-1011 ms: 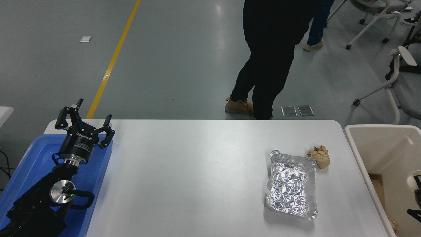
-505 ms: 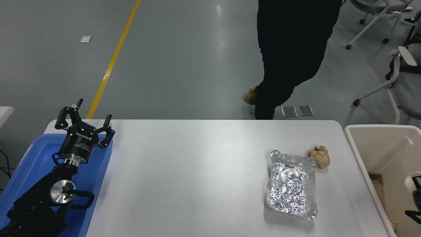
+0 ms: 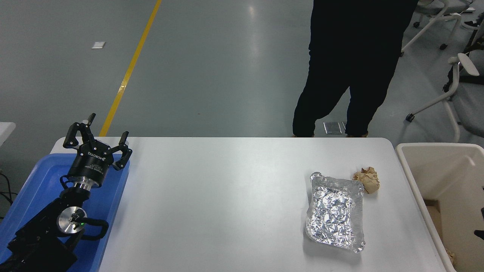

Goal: Pick up paper cup place in dustbin

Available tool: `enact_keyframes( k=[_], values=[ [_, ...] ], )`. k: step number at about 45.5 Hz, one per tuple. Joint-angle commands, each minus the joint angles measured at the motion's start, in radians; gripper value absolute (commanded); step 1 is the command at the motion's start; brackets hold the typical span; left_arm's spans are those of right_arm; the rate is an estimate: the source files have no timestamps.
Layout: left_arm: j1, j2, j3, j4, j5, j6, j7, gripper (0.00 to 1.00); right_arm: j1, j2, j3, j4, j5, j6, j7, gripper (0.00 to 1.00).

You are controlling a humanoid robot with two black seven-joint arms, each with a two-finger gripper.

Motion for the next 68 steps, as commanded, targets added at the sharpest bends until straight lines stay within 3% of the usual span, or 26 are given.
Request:
enact_keyframes(
  k=[1,19,31,51,68],
  values=[
    [0.0,0.0,0.0,0.001,0.0,0.0,0.001,0.98,0.12,-0.064,-0.173,0.1,-0.001,0.009,0.001,1.0],
    [0.0,0.0,0.0,0.0,0.0,0.0,0.001,0.98,0.579,-0.182,-0.46,0.542,-0.018,0.016,0.001,1.0],
    [0.0,0.0,0.002,0.001,0.0,-0.001,0.001,0.98,0.804,-0.192,-0.577,0.734,-0.032,0.018,0.001,1.0],
    [0.0,0.0,0.0,0.0,0.0,-0.001,0.001,0.98,1.146,-0.274,-0.685,1.122,-0.144,0.059,0.001,1.0],
    [0.0,0.0,0.002,0.0,0.0,0.0,0.001,0.98,1.543,-0.246,-0.831,1.518,-0.142,0.142,0.0,1.0]
  ],
)
